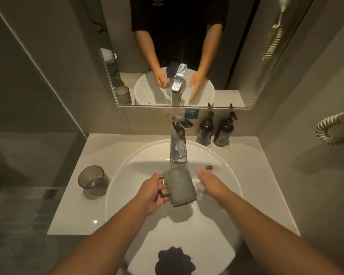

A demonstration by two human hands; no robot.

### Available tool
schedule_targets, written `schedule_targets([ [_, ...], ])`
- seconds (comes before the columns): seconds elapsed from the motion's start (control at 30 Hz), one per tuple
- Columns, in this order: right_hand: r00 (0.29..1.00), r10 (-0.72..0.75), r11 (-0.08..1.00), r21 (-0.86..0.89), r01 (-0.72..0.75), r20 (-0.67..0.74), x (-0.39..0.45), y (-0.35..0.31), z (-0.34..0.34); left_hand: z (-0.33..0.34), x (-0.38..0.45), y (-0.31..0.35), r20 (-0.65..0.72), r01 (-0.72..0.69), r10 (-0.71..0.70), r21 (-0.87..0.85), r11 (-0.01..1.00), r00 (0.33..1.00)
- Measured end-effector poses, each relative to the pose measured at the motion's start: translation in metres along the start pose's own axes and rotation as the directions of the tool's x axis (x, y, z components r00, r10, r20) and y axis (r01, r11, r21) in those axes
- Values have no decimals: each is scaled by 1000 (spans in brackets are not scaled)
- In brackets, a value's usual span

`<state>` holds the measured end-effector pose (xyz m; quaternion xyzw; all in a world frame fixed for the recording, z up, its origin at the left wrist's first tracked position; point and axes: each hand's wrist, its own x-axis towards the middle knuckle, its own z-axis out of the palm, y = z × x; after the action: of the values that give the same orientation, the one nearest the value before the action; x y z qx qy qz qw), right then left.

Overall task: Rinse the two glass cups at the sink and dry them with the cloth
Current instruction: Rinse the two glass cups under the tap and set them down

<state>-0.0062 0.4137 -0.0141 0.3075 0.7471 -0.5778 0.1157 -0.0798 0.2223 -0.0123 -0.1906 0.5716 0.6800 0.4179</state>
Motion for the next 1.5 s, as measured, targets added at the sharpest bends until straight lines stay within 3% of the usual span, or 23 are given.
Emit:
schedule_targets([
  [0.1,986,88,959,257,-122,140,-3,0,25,2,0,3,-5,16,-16,-24,1000,1000],
  [0.17,983,91,919,366,-146,162,-5,-3,35,3,1,5,-36,-3,2,-23,1000,999],
  [0.33,996,36,940,335,-61,79,-6,-11,44,9,7,-1,-174,-220,263,235,947,949],
  [0.4,999,39,948,317,-30,-23,-6,-13,45,10,13,-8,-126,-269,322,319,909,938],
  [0.47,994,-14,968,248,41,-112,-8,-13,49,6,22,-19,-63,-247,291,375,893,955],
  [0.57,979,-114,984,113,134,-167,-14,-11,58,5,28,-28,-3,-241,253,292,925,968],
  [0.77,978,-120,939,301,167,-170,-19,-9,55,19,0,-13,82,-31,38,-82,996,996],
  [0.83,987,-111,946,292,142,-119,-20,-11,54,21,2,-16,47,-29,32,-52,998,998],
  [0.97,977,-167,982,70,177,-134,-23,-7,54,28,7,-21,-61,-54,65,163,985,996],
  [1.1,949,-258,964,14,264,-180,-24,-11,53,30,2,-17,72,-21,22,-18,1000,997],
  [1.3,966,-205,965,130,226,-161,-11,-15,44,22,12,-11,1,71,-72,-192,979,997],
  [1.5,970,-223,964,128,234,-96,-5,-22,37,22,19,-7,61,128,-117,-211,969,991],
])
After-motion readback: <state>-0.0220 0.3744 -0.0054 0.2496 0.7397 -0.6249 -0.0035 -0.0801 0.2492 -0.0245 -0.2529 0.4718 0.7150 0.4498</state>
